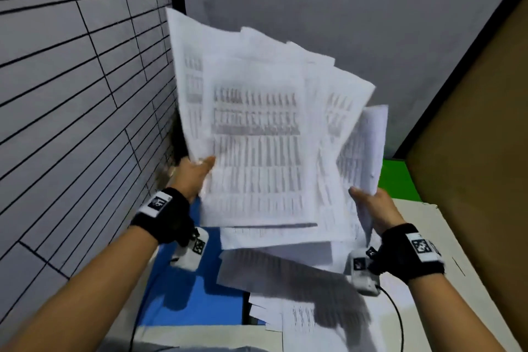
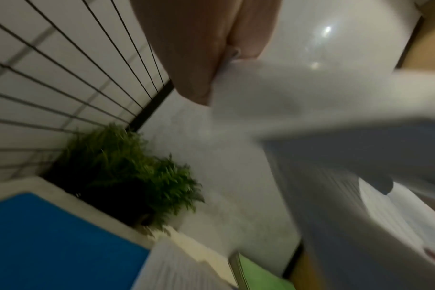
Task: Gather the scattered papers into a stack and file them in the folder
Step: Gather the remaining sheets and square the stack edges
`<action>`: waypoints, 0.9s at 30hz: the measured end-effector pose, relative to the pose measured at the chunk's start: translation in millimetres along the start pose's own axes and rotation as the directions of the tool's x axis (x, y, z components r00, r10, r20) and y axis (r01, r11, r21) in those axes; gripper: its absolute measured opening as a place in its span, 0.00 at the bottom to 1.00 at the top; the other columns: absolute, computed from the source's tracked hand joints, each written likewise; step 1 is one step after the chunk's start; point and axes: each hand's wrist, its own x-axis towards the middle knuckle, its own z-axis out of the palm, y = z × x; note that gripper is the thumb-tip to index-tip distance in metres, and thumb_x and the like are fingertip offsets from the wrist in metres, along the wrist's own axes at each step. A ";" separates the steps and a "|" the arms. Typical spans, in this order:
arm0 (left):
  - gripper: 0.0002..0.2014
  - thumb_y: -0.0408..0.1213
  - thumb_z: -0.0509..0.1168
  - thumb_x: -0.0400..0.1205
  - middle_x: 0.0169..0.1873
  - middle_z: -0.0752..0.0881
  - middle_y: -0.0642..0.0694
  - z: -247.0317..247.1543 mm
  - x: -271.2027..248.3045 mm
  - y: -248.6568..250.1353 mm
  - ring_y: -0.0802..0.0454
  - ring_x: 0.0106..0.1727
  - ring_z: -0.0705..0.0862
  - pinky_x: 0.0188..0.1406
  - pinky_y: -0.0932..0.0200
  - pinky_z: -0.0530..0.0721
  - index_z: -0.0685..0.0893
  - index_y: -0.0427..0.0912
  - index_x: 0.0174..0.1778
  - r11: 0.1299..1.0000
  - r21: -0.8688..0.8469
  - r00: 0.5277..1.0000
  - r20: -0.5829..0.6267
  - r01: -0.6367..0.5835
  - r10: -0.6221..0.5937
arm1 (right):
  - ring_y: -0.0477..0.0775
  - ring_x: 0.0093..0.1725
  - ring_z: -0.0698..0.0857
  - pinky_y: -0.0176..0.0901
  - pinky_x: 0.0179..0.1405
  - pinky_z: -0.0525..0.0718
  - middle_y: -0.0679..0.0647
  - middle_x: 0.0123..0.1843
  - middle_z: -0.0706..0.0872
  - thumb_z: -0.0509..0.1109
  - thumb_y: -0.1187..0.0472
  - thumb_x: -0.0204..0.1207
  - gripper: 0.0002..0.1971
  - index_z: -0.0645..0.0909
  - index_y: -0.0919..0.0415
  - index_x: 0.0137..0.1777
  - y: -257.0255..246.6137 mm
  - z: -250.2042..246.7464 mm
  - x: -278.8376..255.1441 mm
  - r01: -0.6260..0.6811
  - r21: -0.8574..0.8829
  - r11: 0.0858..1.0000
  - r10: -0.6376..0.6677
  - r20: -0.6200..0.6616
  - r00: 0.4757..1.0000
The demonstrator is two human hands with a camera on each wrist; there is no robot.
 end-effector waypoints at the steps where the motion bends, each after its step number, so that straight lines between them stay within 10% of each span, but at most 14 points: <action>1: 0.14 0.31 0.65 0.79 0.56 0.83 0.36 10.3 -5.1 -4.9 0.47 0.40 0.86 0.50 0.47 0.87 0.79 0.30 0.60 0.999 -0.025 0.999 0.036 0.026 -0.025 | 0.55 0.44 0.86 0.41 0.44 0.84 0.61 0.50 0.87 0.65 0.69 0.77 0.09 0.81 0.68 0.56 -4.1 2.6 -1.1 0.020 0.028 0.999 -0.022 0.048 0.999; 3: 0.15 0.29 0.63 0.80 0.54 0.83 0.39 29.2 -11.2 -13.7 0.51 0.38 0.87 0.42 0.55 0.89 0.78 0.29 0.62 0.994 -0.069 0.991 0.105 0.085 -0.077 | 0.48 0.36 0.88 0.36 0.33 0.85 0.55 0.44 0.88 0.65 0.62 0.79 0.05 0.83 0.60 0.47 -10.7 4.4 -3.9 0.032 0.038 0.999 -0.036 0.103 0.994; 6: 0.18 0.30 0.62 0.80 0.62 0.81 0.34 50.1 -17.7 -22.1 0.40 0.55 0.83 0.60 0.42 0.81 0.75 0.30 0.66 0.973 -0.079 0.956 0.219 0.215 -0.194 | 0.46 0.29 0.82 0.27 0.19 0.77 0.53 0.33 0.87 0.61 0.62 0.81 0.08 0.80 0.63 0.43 -16.0 -1.8 -4.3 0.006 0.065 0.998 -0.013 0.112 0.994; 10: 0.17 0.29 0.66 0.78 0.61 0.83 0.32 69.9 -21.6 -32.5 0.38 0.59 0.84 0.66 0.36 0.78 0.78 0.31 0.63 0.972 0.071 0.922 0.305 0.226 -0.237 | 0.52 0.35 0.80 0.28 0.20 0.77 0.62 0.44 0.83 0.59 0.65 0.81 0.08 0.78 0.66 0.52 -9.9 -14.8 2.6 -0.016 0.143 0.990 0.013 0.025 1.000; 15: 0.17 0.25 0.67 0.76 0.50 0.85 0.37 94.9 -25.3 -39.1 0.43 0.49 0.86 0.56 0.46 0.83 0.77 0.30 0.60 0.982 0.108 0.956 0.232 0.158 -0.179 | 0.48 0.34 0.89 0.37 0.32 0.86 0.47 0.35 0.91 0.60 0.29 0.63 0.25 0.87 0.47 0.40 12.9 -34.0 10.2 -0.032 0.357 0.933 -0.006 0.106 0.994; 20: 0.15 0.28 0.67 0.77 0.39 0.83 0.50 117.1 -38.3 -37.4 0.56 0.42 0.83 0.33 0.71 0.84 0.75 0.33 0.58 0.987 0.128 0.967 0.222 0.097 -0.124 | 0.42 0.38 0.90 0.43 0.49 0.85 0.43 0.38 0.92 0.70 0.73 0.71 0.15 0.81 0.63 0.57 26.8 -45.0 17.1 0.129 0.125 0.984 -0.139 0.076 0.987; 27: 0.26 0.61 0.79 0.50 0.53 0.86 0.43 121.6 -39.3 -33.3 0.47 0.59 0.83 0.69 0.46 0.77 0.84 0.52 0.38 0.980 0.174 0.952 0.273 0.093 -0.139 | 0.36 0.34 0.87 0.27 0.38 0.84 0.39 0.31 0.90 0.78 0.69 0.52 0.16 0.82 0.58 0.41 20.5 -72.7 17.8 0.238 0.269 0.933 -0.260 0.048 0.964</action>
